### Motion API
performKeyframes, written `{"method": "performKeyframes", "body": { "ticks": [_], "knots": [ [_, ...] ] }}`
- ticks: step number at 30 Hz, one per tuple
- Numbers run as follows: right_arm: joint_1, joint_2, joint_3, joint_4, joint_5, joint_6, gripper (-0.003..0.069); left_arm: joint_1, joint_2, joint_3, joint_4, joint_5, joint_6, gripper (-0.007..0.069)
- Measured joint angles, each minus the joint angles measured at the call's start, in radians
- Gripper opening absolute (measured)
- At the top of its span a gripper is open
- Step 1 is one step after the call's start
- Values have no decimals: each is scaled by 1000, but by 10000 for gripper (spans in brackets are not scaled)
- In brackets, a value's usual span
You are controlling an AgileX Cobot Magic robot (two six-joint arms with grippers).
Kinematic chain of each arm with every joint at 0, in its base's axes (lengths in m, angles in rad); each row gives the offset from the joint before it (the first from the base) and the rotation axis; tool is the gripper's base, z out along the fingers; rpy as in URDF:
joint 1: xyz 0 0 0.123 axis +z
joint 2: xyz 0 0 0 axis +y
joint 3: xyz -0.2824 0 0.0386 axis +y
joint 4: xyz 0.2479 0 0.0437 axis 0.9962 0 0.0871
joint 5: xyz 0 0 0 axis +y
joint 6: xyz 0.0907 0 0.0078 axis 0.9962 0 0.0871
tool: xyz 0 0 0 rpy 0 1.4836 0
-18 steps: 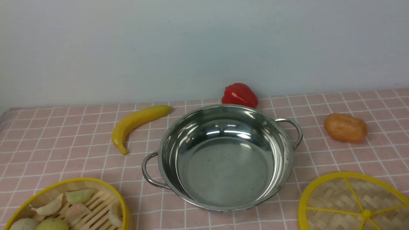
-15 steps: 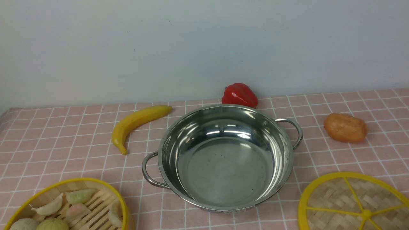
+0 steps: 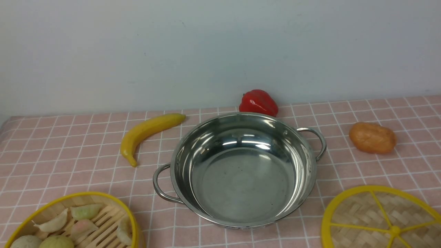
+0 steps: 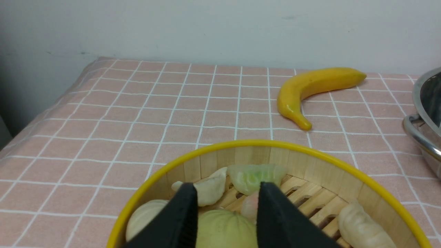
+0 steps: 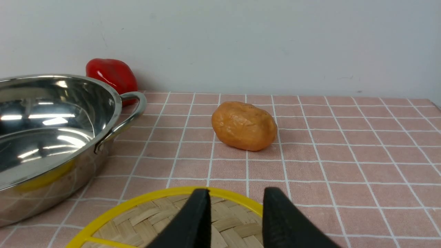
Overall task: Place the steamer in the pot on the pink tablecloth, and put the lid on the steamer.
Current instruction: 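Grasp the rim of the steamer basket holding the buns with the left gripper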
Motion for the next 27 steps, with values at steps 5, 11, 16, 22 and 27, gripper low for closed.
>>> {"method": "performKeyframes", "body": {
  "ticks": [5,11,16,22,27],
  "knots": [
    [0,0,0,0,0,2,240,0,0,0,0,0,0,243],
    [0,0,0,0,0,2,240,0,0,0,0,0,0,243],
    [0,0,0,0,0,3,240,0,0,0,-81,-70,-61,243],
    [0,0,0,0,0,3,240,0,0,0,-222,-217,-162,243],
    [0,0,0,0,1,3,240,0,0,0,-247,-313,-200,243]
  ]
}}
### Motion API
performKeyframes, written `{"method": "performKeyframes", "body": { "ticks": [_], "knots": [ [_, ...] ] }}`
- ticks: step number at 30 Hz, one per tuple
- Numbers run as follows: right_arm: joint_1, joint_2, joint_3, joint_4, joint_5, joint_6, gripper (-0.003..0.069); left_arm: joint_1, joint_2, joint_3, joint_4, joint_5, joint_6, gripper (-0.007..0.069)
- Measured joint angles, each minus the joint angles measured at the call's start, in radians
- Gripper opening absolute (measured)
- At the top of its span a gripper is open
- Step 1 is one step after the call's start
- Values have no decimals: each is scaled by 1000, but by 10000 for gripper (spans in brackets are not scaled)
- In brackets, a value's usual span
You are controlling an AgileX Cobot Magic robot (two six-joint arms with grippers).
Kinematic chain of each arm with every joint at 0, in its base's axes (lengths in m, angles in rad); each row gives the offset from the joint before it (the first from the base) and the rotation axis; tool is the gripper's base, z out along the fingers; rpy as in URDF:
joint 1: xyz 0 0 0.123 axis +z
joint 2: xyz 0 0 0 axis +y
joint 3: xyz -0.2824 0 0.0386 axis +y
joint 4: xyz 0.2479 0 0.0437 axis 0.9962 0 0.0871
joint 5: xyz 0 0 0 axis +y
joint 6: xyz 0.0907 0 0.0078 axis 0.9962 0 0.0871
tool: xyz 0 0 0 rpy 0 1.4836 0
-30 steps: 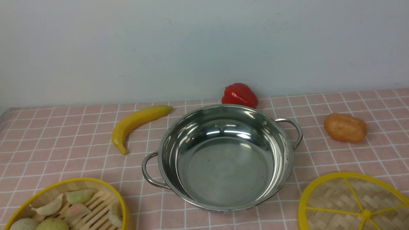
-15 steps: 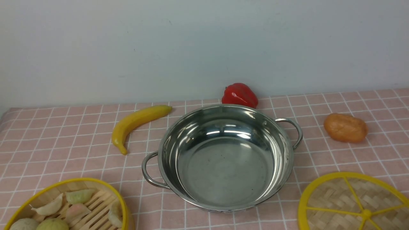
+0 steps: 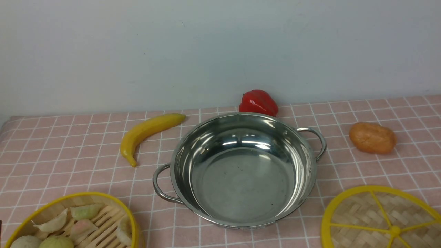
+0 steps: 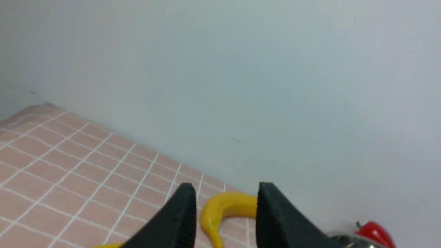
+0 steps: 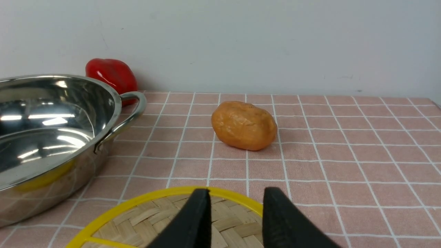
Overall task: Place the steamer in the pot on the pink tablecloth, and put the lid on the steamer.
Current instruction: 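Grasp the rim of the steamer basket holding the buns with the left gripper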
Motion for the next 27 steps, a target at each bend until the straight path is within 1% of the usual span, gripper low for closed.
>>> {"method": "performKeyframes", "body": {
  "ticks": [2,4,8,10,13,18,19,21,22,24,27],
  "knots": [
    [0,0,0,0,0,0,240,0,0,0,-9,-18,-25,243],
    [0,0,0,0,0,0,240,0,0,-5,-5,-4,-30,243],
    [0,0,0,0,0,0,240,0,-1,-115,20,183,-6,243],
    [0,0,0,0,0,0,240,0,2,-166,6,225,6,243],
    [0,0,0,0,1,0,240,0,38,-279,-31,311,65,243],
    [0,0,0,0,1,0,240,0,147,-500,-75,688,298,243],
    [0,0,0,0,1,0,240,0,183,-545,-94,814,370,243],
    [0,0,0,0,1,0,240,0,259,-615,-141,1007,479,243],
    [0,0,0,0,1,0,240,0,297,-638,-166,1075,516,243],
    [0,0,0,0,1,0,240,0,388,-678,-228,1158,647,243],
    [0,0,0,0,1,0,240,0,493,-688,-266,1183,810,243]
  ]
}}
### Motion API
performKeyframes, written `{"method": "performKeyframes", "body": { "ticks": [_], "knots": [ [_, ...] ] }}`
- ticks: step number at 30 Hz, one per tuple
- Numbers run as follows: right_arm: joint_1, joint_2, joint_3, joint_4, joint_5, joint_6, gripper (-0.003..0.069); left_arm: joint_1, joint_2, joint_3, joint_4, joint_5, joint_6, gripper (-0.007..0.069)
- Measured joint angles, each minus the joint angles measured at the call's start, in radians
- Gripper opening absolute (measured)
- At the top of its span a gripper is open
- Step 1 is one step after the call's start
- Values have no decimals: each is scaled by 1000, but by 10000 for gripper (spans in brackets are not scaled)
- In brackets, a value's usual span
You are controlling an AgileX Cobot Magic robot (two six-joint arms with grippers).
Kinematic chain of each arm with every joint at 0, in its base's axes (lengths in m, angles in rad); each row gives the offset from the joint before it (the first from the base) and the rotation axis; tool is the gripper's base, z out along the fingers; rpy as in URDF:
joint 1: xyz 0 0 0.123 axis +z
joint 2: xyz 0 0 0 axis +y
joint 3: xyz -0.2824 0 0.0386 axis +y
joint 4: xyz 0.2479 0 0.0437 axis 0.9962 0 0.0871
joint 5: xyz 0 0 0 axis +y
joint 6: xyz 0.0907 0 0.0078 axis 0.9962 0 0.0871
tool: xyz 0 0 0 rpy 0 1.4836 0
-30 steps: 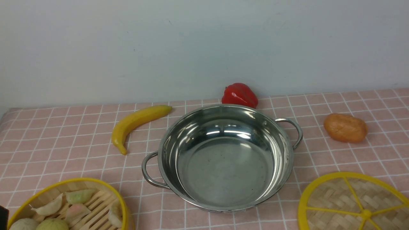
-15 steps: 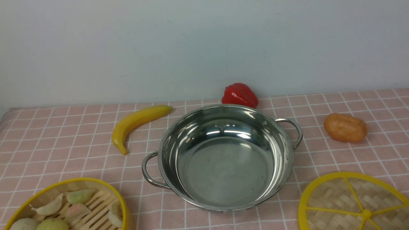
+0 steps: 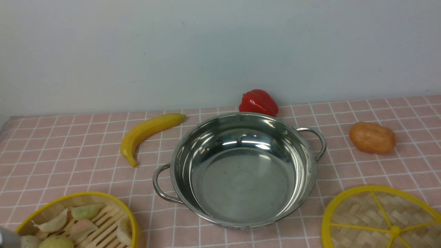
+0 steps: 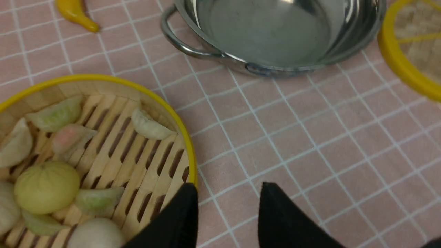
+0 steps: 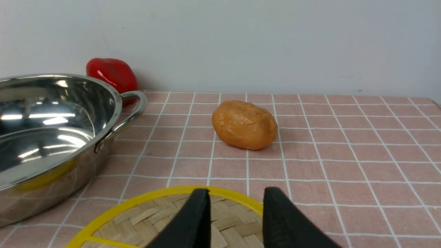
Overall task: Place the steamer in the pot on the pink tablecloth, and put the lid on the steamer.
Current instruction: 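Grasp the rim of the steamer basket holding the buns with the left gripper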
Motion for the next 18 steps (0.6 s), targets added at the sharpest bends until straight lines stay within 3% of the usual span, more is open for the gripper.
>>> {"method": "performKeyframes", "body": {
  "ticks": [3,8,14,18],
  "knots": [
    [0,0,0,0,0,0,240,0,110,-2,15,1,158,243],
    [0,0,0,0,0,0,240,-25,278,-2,79,1,290,248],
    [0,0,0,0,0,0,240,-84,430,-2,116,7,308,316],
    [0,0,0,0,0,0,240,-174,592,-2,205,-9,255,410]
  ]
}}
